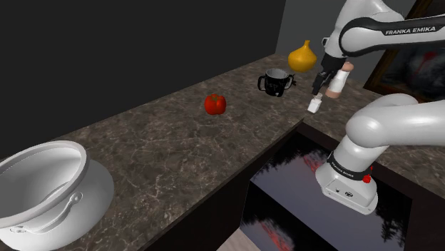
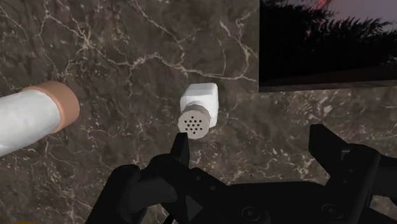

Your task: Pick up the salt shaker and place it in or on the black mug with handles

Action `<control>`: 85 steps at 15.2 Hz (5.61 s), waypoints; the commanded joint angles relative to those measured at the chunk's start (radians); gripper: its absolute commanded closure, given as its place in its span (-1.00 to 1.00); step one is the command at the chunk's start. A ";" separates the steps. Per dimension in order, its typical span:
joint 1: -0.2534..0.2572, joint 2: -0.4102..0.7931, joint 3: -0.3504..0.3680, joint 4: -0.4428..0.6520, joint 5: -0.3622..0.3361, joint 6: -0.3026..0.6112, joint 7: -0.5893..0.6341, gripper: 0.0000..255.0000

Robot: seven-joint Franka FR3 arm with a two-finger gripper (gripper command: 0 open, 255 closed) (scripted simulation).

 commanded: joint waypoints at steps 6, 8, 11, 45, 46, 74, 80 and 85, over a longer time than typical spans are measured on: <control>-0.105 0.080 -0.150 -0.099 -0.158 0.232 -0.065 -1.00; -0.110 0.109 -0.165 -0.112 -0.175 0.274 -0.061 -1.00; -0.115 0.159 -0.189 -0.130 -0.202 0.341 -0.055 -1.00; -0.073 0.027 -0.098 0.006 -0.090 0.081 -0.082 1.00; -0.071 0.022 -0.092 0.017 -0.084 0.065 -0.084 1.00; 0.080 0.301 0.014 0.432 0.079 -0.074 -0.037 1.00; 0.149 0.542 0.011 0.608 0.138 -0.014 -0.011 1.00; 0.191 0.738 0.004 0.782 0.198 0.002 -0.010 1.00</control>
